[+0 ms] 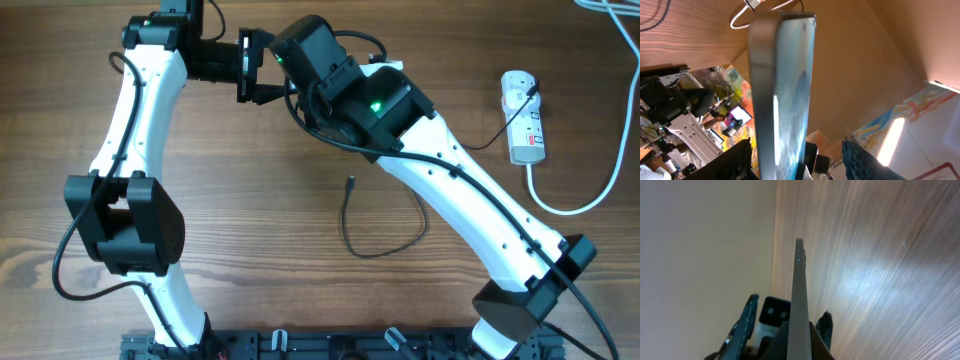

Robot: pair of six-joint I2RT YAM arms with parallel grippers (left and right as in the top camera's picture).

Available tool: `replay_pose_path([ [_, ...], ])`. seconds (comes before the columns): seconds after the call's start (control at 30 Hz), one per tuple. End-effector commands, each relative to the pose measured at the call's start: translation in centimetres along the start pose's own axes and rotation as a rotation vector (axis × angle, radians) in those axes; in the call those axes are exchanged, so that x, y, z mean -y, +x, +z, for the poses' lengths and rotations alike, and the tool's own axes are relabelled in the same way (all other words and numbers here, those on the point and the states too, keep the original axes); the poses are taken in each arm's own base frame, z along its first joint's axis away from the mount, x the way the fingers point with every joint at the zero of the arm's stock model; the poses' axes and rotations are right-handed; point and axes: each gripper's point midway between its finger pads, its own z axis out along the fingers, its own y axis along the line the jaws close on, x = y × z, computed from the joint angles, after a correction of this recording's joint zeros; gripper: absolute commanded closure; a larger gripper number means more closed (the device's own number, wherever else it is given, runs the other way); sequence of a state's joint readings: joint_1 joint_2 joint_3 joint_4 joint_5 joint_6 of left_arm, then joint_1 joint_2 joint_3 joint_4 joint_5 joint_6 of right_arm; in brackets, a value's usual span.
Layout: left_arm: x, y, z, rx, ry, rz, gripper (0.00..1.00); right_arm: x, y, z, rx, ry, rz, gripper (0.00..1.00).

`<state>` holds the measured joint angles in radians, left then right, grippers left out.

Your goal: Plug charger to phone and switch on socket

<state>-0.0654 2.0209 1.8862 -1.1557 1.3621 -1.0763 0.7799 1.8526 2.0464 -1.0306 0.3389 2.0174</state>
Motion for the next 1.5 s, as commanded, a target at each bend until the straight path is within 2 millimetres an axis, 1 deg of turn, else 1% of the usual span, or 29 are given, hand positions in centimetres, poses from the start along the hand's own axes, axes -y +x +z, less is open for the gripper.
replay_pose_path([
  [0.0,1.0,2.2,-0.3,-0.024,0.019,0.047,0.45,-1.5,0.1,-1.9,-0.041,-0.051,0.079,0.96],
  [0.03,1.0,2.2,-0.3,-0.024,0.019,0.047,0.47,-1.5,0.1,-1.9,-0.04,-0.048,0.077,0.96],
  [0.07,1.0,2.2,-0.3,-0.024,0.019,0.047,0.56,-1.4,0.1,-1.9,-0.04,-0.047,0.077,0.96],
  [0.13,1.0,2.2,-0.3,-0.024,0.019,0.047,0.66,-1.4,0.1,-1.9,-0.04,-0.047,0.077,0.96],
  [0.27,1.0,2.2,-0.3,-0.023,0.019,0.047,0.73,-1.4,0.1,-1.9,-0.038,-0.045,0.076,0.96],
  [0.3,1.0,2.2,-0.3,-0.023,0.019,0.047,0.82,-1.3,0.0,-1.8,-0.036,-0.04,0.071,0.96],
  [0.33,1.0,2.2,-0.3,-0.023,0.019,0.047,0.87,-1.2,0.0,-1.8,-0.034,-0.036,0.068,0.95],
  [0.37,1.0,2.2,-0.3,-0.023,0.019,0.048,0.91,-1.0,-0.1,-1.8,-0.03,-0.031,0.066,0.89],
  [0.4,1.0,2.2,-0.3,-0.022,0.019,0.048,0.96,-1.0,-0.4,-1.8,-0.014,-0.033,0.037,0.77],
  [0.43,0.9,2.0,-0.3,-0.011,0.014,0.048,0.96,-1.4,-1.3,-1.9,0.041,-0.056,-0.066,0.52],
  [0.47,0.8,1.6,-0.3,0.01,0.005,0.052,0.96,-1.7,-1.9,-2.0,0.074,-0.066,-0.156,0.31],
  [0.5,0.7,1.4,-0.3,0.024,-0.001,0.052,0.96,-1.9,-2.2,-2.2,0.089,-0.07,-0.224,0.2],
  [0.53,0.5,0.9,-0.3,0.05,-0.012,0.052,0.96,-1.9,-2.7,-2.6,0.098,-0.064,-0.311,0.02],
  [0.57,0.4,0.5,-0.4,0.078,-0.023,0.054,0.96,-1.9,-3.6,-3.3,0.108,-0.055,-0.39,0.0],
  [0.7,1.7,-1.0,-0.7,0.144,-0.021,0.342,0.96,-0.3,-9.1,-8.2,0.072,0.058,-0.863,0.0],
  [0.77,1.6,-2.4,-1.1,0.219,-0.056,0.457,0.96,2.0,-12.6,-9.4,0.037,0.179,-1.002,0.0],
  [0.8,1.5,-2.9,-1.4,0.243,-0.074,0.517,0.96,3.8,-14.5,-9.7,-0.02,0.269,-1.09,0.0],
  [0.83,1.5,-2.9,-1.4,0.241,-0.08,0.55,0.96,4.7,-15.2,-9.8,-0.058,0.313,-1.143,0.0],
  [0.87,1.6,-2.9,-1.4,0.242,-0.085,0.624,0.96,6.6,-16.8,-9.8,-0.127,0.398,-1.204,0.0],
  [0.9,1.8,-3.2,-1.5,0.259,-0.099,0.712,0.96,7.5,-16.9,-9.5,-0.186,0.413,-1.21,0.0],
  [0.93,1.6,-4.1,-1.9,0.305,-0.132,0.719,0.96,8.2,-15.9,-9.2,-0.281,0.395,-1.246,0.0],
  [0.97,1.1,-5.0,-2.4,0.353,-0.167,0.7,0.96,9.9,-14.1,-8.6,-0.436,0.37,-1.31,0.0],
  [1.03,1.1,-4.9,-2.4,0.351,-0.167,0.698,0.96,12.0,-13.3,-7.4,-0.529,0.398,-1.3,0.0],
  [1.13,1.6,-3.1,-1.7,0.251,-0.099,0.704,0.96,14.9,-13.5,-4.4,-0.547,0.467,-1.227,0.0],
  [1.23,2.3,-0.2,-1.1,0.102,0.001,0.671,0.96,16.2,-13.7,-2.2,-0.527,0.484,-1.175,0.01],
  [1.27,2.4,0.6,-1.1,0.062,0.027,0.637,0.96,16.4,-13.8,-1.4,-0.51,0.48,-1.148,0.05],
  [1.33,2.8,2.3,-1.1,-0.03,0.079,0.548,0.96,16.6,-14.7,-0.6,-0.435,0.513,-1.099,0.05],
  [1.4,3.0,3.3,-1.2,-0.085,0.105,0.479,0.96,16.5,-14.6,-0.5,-0.434,0.508,-1.097,0.06],
  [1.47,3.3,4.2,-1.4,-0.138,0.124,0.408,0.96,17.1,-14.7,-0.4,-0.44,0.521,-1.097,0.15],
])
